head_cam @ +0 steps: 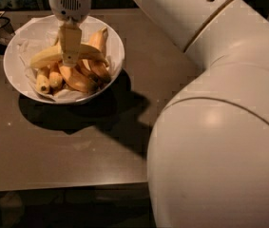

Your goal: Pick banana from white bowl

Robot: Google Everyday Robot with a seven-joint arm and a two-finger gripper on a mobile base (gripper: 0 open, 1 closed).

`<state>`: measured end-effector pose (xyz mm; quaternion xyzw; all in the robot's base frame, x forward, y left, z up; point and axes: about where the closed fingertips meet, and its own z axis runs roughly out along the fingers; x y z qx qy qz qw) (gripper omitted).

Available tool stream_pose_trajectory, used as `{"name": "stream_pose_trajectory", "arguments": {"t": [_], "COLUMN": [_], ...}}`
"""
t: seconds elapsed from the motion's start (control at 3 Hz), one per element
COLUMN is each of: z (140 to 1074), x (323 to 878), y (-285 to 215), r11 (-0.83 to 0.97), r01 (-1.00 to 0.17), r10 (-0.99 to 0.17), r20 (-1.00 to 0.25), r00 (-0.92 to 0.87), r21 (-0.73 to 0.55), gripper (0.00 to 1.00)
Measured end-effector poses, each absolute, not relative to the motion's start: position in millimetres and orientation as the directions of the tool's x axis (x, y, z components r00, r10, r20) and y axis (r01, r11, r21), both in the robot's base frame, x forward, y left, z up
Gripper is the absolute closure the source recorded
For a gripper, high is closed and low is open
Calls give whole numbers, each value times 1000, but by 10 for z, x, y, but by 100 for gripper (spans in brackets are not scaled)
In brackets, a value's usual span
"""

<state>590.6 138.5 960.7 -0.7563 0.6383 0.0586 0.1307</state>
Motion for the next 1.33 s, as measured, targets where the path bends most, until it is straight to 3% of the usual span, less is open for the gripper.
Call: {"name": "stream_pose_trajectory", "arguments": {"t": [1.0, 1.33], "z": [9437, 9436], "x": [5853, 5853], "y": [1482, 1482], "r11": [-139, -139], "r01": [-989, -989], "r10": [-946, -946], "r20": [-286, -287], "r00": [149, 149], "r21": [-58, -58], "gripper": [35, 53]}}
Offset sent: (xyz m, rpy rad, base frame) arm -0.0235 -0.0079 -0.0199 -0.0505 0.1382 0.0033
